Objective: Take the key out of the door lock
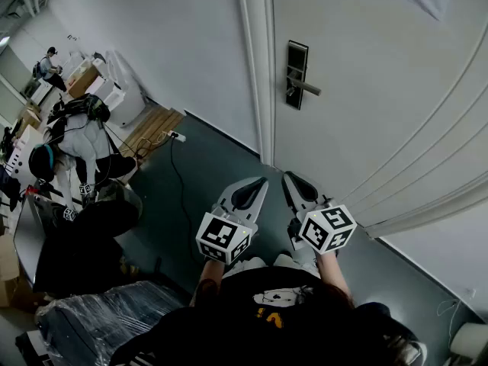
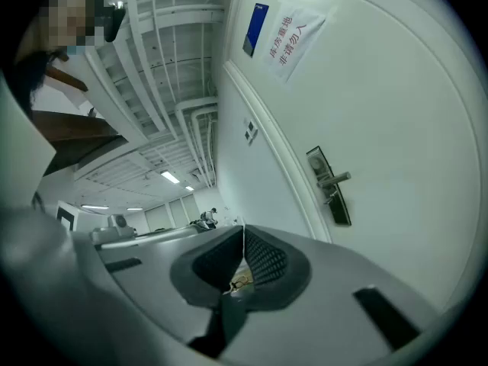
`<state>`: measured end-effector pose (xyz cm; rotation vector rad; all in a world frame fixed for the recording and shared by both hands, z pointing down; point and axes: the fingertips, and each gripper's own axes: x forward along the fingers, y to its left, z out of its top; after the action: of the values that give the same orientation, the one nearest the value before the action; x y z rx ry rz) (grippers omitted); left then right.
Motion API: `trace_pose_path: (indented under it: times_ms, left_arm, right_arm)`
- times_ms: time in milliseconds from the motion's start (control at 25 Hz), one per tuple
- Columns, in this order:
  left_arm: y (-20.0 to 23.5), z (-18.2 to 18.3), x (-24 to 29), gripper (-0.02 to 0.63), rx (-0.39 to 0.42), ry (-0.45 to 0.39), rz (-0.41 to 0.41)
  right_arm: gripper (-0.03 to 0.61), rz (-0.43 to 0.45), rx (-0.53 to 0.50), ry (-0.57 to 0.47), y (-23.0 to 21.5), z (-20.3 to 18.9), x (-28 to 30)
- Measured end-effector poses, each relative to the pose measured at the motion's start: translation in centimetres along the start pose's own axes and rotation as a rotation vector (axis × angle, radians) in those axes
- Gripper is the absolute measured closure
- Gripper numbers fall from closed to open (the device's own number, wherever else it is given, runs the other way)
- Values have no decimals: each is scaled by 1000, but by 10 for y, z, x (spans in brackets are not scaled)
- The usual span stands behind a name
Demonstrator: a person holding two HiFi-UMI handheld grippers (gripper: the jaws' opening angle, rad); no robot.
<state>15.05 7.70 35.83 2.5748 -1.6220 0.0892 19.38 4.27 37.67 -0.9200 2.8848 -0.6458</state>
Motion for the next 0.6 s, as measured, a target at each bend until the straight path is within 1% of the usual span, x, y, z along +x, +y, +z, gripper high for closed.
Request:
trace_pose_path:
  times_ms: [120, 280, 440, 600]
  left_arm:
    - [-1, -1, -6, 604, 0, -3, -11]
    - [-1, -14, -20, 604, 8, -9, -24]
    - [10, 0, -28, 604, 13, -11, -30]
    - [26, -2, -48, 604, 22, -14, -23]
  right_arm:
    - [571, -8, -4, 0, 5, -2, 1]
    - [571, -17, -6, -14, 13, -22, 0]
    - [569, -13, -8, -19, 29, -10, 11]
    - [569, 6, -7, -20, 49, -19, 25]
